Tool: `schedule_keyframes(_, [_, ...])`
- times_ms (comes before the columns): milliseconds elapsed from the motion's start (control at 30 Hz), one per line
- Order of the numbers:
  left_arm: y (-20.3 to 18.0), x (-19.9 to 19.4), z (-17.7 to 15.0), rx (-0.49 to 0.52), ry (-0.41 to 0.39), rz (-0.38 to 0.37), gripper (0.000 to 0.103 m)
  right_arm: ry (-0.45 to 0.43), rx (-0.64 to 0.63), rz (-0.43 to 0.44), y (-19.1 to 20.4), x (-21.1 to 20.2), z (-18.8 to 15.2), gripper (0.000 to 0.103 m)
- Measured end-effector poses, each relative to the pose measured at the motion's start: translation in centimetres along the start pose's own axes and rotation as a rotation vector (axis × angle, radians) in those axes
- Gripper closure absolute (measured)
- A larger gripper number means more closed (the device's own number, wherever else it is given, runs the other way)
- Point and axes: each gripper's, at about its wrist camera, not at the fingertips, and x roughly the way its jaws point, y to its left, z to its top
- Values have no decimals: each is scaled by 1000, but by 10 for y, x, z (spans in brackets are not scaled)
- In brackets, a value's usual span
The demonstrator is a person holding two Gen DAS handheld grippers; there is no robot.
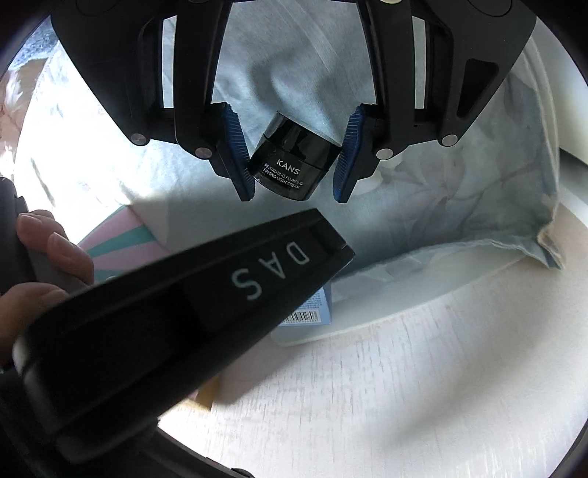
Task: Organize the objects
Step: 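Grasp the black KANS jar with the left gripper while the right gripper grasps the small blue box, then carry the black jar and small blue box with both grippers into the cardboard box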
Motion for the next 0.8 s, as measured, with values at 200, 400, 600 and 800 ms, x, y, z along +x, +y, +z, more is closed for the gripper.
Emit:
schedule_keyframes(200, [-6,-31,16,1,-24,14,62,-45,14,16,-3,-40,-4,56])
schedule_keyframes(400, [-21,-72,38,3,-40,44,62,-109,30,27,-27,-99,2,56])
schedule_keyframes(600, [-41,-111,57,-11,-61,70,62,-182,29,-8,-30,-162,-6,56])
schedule_keyframes(800, [-79,-128,77,-20,-83,86,62,-251,66,-34,-57,-213,-33,56])
